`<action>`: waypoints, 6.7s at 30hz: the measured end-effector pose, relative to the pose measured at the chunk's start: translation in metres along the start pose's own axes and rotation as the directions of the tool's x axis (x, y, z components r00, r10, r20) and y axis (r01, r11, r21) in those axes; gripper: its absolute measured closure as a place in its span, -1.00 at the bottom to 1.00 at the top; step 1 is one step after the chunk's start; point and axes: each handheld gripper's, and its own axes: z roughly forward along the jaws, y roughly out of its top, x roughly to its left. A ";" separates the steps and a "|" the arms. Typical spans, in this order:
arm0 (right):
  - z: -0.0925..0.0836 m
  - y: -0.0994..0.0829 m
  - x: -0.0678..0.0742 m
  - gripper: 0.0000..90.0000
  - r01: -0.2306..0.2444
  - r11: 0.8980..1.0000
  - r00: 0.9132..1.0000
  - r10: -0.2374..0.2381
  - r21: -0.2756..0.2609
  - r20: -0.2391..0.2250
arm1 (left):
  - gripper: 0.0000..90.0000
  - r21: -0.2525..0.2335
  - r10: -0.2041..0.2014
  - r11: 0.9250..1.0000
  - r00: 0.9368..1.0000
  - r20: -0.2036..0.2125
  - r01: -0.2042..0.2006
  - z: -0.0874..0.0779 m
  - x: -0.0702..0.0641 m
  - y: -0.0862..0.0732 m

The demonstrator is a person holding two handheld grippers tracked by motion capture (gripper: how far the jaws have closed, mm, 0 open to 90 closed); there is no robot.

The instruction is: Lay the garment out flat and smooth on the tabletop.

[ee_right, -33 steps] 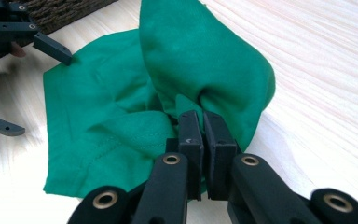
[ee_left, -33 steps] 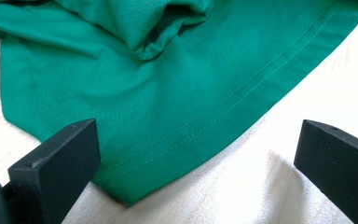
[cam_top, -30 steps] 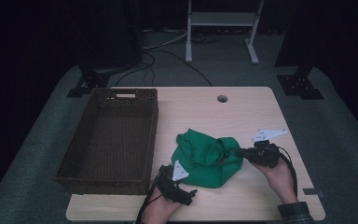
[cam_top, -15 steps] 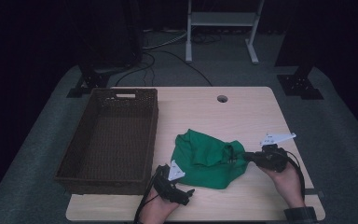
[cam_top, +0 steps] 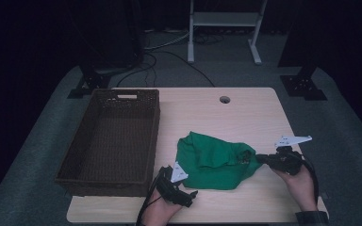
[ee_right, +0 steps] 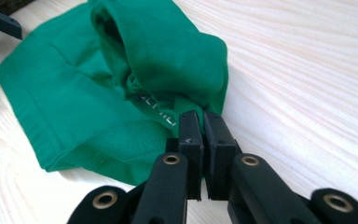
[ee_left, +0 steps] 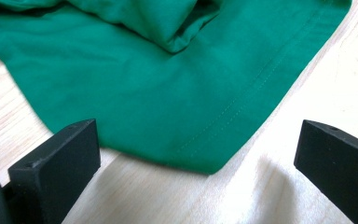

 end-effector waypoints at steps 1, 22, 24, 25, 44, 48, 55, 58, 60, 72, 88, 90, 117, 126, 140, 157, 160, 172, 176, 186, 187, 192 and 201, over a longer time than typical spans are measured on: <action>0.000 -0.001 -0.001 0.94 -0.003 1.000 1.000 0.003 0.002 0.001 | -1.00 0.006 0.005 1.000 1.000 0.002 -0.005 0.002 0.000 0.001; -0.012 -0.027 -0.005 0.91 -0.008 1.000 1.000 0.008 0.006 0.022 | -1.00 0.042 0.042 0.998 0.999 -0.007 -0.041 0.014 0.004 0.010; -0.014 -0.030 -0.005 0.89 -0.004 1.000 1.000 0.004 0.002 0.022 | -1.00 0.043 0.039 0.998 0.999 -0.007 -0.039 0.014 0.004 0.010; -0.015 -0.031 -0.005 0.87 -0.001 1.000 1.000 0.001 0.000 0.023 | -1.00 0.043 0.039 0.998 0.999 -0.007 -0.038 0.014 0.004 0.010; -0.036 -0.060 -0.010 0.81 -0.030 1.000 0.999 0.030 0.002 0.044 | -1.00 0.045 0.036 0.998 0.999 -0.008 -0.035 0.014 0.004 0.010; -0.041 -0.066 -0.010 0.81 -0.038 0.999 0.998 0.038 0.001 0.051 | -1.00 0.045 0.036 0.998 0.999 -0.008 -0.035 0.014 0.004 0.010; -0.048 -0.074 -0.012 0.67 -0.056 0.998 0.997 0.056 -0.012 0.053 | -1.00 0.045 0.035 0.998 0.999 -0.008 -0.035 0.014 0.004 0.010; -0.050 -0.074 -0.012 0.36 -0.055 0.998 0.996 0.057 -0.033 0.064 | -1.00 0.045 0.035 0.998 0.999 -0.008 -0.035 0.014 0.004 0.010; -0.049 -0.072 -0.011 0.07 -0.059 0.997 0.995 0.062 -0.044 0.072 | -1.00 0.045 0.036 0.998 0.999 -0.008 -0.035 0.014 0.004 0.010; -0.044 -0.054 -0.002 -0.70 -0.035 0.996 0.997 0.040 -0.079 0.068 | -1.00 0.044 0.035 0.998 0.999 -0.010 -0.035 0.013 0.004 0.010; 0.008 -0.037 -0.003 -1.00 0.036 0.999 0.984 -0.036 0.005 0.175 | -1.00 0.019 0.006 1.000 1.000 -0.019 -0.005 0.024 0.025 0.038; 0.013 -0.037 -0.004 -1.00 0.043 0.999 0.981 -0.047 0.023 0.188 | -1.00 0.031 0.007 0.999 1.000 -0.018 -0.006 0.031 0.030 0.042; 0.018 -0.051 0.001 -1.00 0.030 0.995 0.983 -0.047 0.094 0.180 | -1.00 0.090 0.023 0.996 1.000 -0.005 -0.023 0.023 0.016 0.023; 0.010 -0.061 0.021 -1.00 0.049 0.992 0.981 -0.069 0.112 0.179 | -1.00 0.064 0.027 0.998 1.000 0.003 -0.028 0.005 -0.004 0.003; -0.001 -0.075 0.041 -1.00 0.036 0.990 0.988 -0.055 0.136 0.144 | -1.00 0.066 0.037 0.997 0.999 0.014 -0.038 -0.012 -0.021 -0.012; -0.018 -0.057 0.047 -1.00 0.100 0.994 0.991 -0.103 0.039 0.088 | -1.00 0.049 0.040 0.998 0.999 0.015 -0.041 -0.012 -0.021 -0.014; -0.019 -0.053 0.046 -1.00 0.107 0.994 0.990 -0.109 0.027 0.084 | -1.00 0.049 0.040 0.998 0.999 0.015 -0.041 -0.012 -0.021 -0.014; -0.017 -0.039 0.051 -1.00 0.146 0.989 0.988 -0.145 -0.004 0.050 | -1.00 0.049 0.041 0.998 0.999 0.017 -0.042 -0.012 -0.021 -0.014; -0.015 -0.035 0.052 -1.00 0.153 0.988 0.988 -0.153 -0.010 0.035 | -1.00 0.049 0.042 0.998 0.999 0.017 -0.042 -0.012 -0.021 -0.014; -0.007 -0.023 0.058 -1.00 0.176 0.984 0.984 -0.176 -0.024 0.003 | -1.00 0.049 0.041 0.998 0.999 0.017 -0.042 -0.012 -0.021 -0.014; -0.006 -0.022 0.059 -1.00 0.180 0.983 0.984 -0.180 -0.025 0.000 | -1.00 0.049 0.041 0.998 0.999 0.017 -0.042 -0.012 -0.021 -0.014; -0.001 -0.017 0.062 -1.00 0.190 0.981 0.981 -0.191 -0.032 -0.021 | -1.00 0.049 0.041 0.998 0.999 0.017 -0.042 -0.012 -0.021 -0.014; 0.009 -0.009 0.068 -1.00 0.211 0.977 0.976 -0.212 -0.027 -0.052 | -1.00 0.048 0.040 0.998 0.999 0.017 -0.041 -0.012 -0.021 -0.014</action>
